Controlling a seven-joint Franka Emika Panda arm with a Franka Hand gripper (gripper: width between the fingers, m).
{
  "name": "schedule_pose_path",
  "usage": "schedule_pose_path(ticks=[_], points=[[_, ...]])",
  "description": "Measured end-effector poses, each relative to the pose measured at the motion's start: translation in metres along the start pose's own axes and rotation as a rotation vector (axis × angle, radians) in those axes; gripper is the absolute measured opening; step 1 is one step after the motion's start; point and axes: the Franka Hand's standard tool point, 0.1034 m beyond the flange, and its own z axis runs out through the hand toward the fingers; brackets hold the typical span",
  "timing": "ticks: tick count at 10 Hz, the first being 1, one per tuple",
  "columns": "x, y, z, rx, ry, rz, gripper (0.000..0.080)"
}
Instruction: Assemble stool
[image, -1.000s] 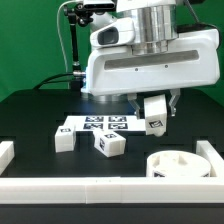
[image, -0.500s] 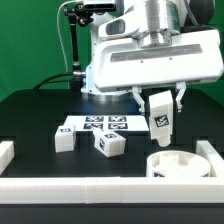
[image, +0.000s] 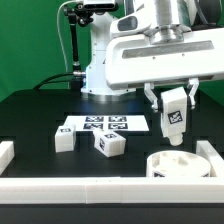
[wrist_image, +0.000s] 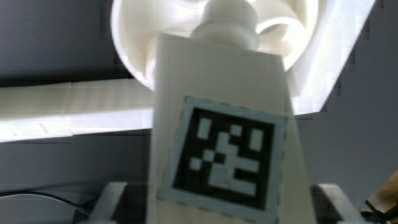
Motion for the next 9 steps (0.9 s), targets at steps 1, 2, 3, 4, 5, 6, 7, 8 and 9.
schedule_pose_path(ticks=[1, 2, 3, 4, 5, 6, 7, 8, 9], points=[[0.000, -0.010, 0.001, 0.006, 0.006, -0.041, 0.0327], [0.005, -0.014, 0.003, 0.007, 0.015, -0.082, 0.0327], [0.016, -0.016, 0.007, 0.007, 0.032, -0.099, 0.0327], [0.020, -0.015, 0.010, 0.004, 0.037, -0.122, 0.0327], [0.019, -0.015, 0.010, 0.005, 0.034, -0.122, 0.0327], [0.018, -0.015, 0.010, 0.005, 0.033, -0.123, 0.0327], [0.018, -0.015, 0.010, 0.005, 0.033, -0.122, 0.0327], [0.017, -0.017, 0.011, 0.007, 0.034, -0.131, 0.0327], [0.012, -0.033, 0.014, 0.016, 0.038, -0.179, 0.0327]])
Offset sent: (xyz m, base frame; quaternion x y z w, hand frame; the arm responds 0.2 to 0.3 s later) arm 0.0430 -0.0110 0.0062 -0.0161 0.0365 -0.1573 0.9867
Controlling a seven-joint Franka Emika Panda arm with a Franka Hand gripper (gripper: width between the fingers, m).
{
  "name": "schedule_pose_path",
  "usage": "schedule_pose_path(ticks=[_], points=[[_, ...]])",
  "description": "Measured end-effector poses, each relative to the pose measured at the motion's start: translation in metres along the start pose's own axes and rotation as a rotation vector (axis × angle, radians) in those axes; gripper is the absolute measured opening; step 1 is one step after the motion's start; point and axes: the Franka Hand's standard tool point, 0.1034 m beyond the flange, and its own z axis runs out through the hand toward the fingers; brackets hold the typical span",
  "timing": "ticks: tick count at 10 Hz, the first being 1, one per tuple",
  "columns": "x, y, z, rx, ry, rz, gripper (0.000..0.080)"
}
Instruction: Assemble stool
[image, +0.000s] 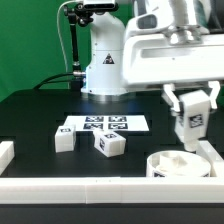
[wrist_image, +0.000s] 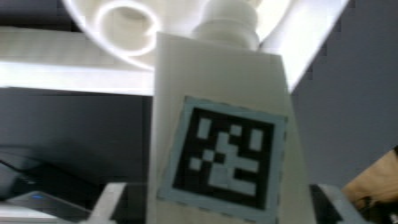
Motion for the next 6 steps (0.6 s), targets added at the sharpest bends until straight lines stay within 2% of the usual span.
schedule_pose_path(ticks=[1, 2, 5, 6], points=[[0.004, -0.014, 0.005, 0.001, 0.000, -0.061, 0.0327], [0.007, -0.012, 0.008, -0.011, 0.003, -0.081, 0.0327], [0.007, -0.006, 0.011, -0.019, 0.013, -0.097, 0.0327], [0.013, -0.003, 0.009, -0.034, 0.080, -0.113, 0.0327]])
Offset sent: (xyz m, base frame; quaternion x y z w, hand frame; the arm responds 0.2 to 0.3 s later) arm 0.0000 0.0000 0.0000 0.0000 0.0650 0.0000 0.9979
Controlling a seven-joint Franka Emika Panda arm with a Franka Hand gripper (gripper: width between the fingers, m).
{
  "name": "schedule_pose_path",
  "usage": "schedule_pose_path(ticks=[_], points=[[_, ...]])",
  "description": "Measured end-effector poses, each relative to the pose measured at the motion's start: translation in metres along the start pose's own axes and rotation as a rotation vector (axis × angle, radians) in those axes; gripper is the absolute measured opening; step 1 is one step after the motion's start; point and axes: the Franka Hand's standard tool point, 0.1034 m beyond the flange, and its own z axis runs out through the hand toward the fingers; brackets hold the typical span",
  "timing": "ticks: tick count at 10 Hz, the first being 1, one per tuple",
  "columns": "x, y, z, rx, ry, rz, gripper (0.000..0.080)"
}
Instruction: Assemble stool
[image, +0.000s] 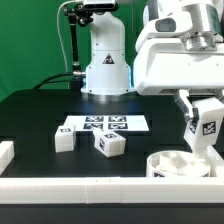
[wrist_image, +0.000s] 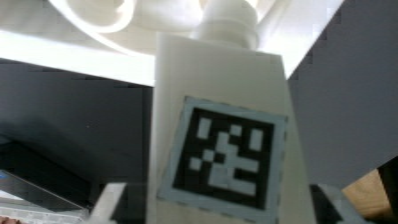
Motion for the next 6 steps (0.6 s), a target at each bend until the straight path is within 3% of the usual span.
schedule_pose_path(ticks=[1, 2, 6], points=[[-0.0139, 0.0008, 0.0082, -0.013, 0.015, -0.027, 0.0327], [-0.0121, -0.0011, 0.0098, 0.000, -0.027, -0.038, 0.0327], [-0.0166, -0.0073, 0.0109, 0.007, -0.034, -0.044, 0.0327]])
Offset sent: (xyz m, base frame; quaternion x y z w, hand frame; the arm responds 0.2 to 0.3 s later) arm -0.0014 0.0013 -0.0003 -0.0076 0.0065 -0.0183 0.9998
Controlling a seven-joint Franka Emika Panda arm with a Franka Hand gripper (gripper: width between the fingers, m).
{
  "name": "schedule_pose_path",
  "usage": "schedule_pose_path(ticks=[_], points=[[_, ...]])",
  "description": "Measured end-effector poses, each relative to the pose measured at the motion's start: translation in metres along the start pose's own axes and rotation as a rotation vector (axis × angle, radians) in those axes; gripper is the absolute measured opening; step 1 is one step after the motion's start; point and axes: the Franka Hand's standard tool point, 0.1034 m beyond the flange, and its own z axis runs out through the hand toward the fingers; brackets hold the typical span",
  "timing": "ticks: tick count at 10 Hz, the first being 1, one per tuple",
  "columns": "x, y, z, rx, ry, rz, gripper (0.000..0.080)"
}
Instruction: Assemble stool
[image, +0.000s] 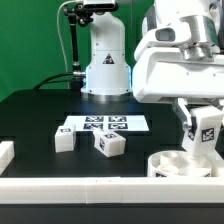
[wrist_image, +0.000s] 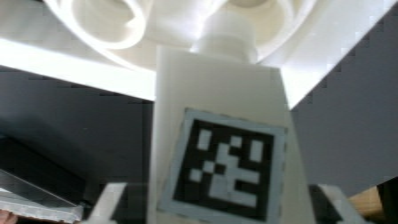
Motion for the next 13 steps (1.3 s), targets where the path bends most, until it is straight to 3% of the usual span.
schedule_pose_path(ticks=[6, 13], points=[[-0.001, -0.002, 0.000, 0.001, 0.000, -0.002, 0.0327], [-0.020, -0.007, 0.004, 0.006, -0.031, -0.010, 0.0327]])
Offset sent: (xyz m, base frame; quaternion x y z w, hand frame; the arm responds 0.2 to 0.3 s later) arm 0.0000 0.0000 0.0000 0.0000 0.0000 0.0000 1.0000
